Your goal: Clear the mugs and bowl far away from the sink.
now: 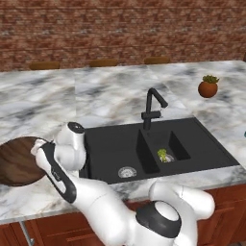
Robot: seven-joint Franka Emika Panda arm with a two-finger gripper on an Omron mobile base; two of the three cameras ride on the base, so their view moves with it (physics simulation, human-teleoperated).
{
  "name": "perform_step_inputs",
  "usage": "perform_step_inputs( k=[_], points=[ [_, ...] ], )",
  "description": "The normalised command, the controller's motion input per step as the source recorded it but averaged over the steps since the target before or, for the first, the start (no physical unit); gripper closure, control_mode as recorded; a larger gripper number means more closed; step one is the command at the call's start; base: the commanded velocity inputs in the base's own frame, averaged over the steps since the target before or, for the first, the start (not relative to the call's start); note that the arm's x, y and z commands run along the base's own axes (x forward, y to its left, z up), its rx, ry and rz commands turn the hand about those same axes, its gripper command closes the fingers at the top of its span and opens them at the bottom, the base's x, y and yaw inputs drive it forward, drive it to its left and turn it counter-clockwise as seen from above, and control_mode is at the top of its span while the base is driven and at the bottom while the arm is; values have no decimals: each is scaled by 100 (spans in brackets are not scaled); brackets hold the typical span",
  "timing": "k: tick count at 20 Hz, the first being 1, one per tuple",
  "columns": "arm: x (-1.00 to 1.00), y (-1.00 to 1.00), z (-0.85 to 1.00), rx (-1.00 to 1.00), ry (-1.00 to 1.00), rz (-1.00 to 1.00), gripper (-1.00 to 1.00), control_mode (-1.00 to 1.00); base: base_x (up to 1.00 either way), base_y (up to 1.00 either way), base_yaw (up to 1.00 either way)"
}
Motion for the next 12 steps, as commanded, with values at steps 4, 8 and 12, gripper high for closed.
perform_step_inputs(
  k=[4,8,12],
  points=[
    [-42,-79,77,42,1,-41,100,-100,0,0,0],
    [-43,-64,88,19,3,-33,100,-100,0,0,0],
    [-39,-69,100,1,23,-25,100,-100,0,0,0]
  ],
)
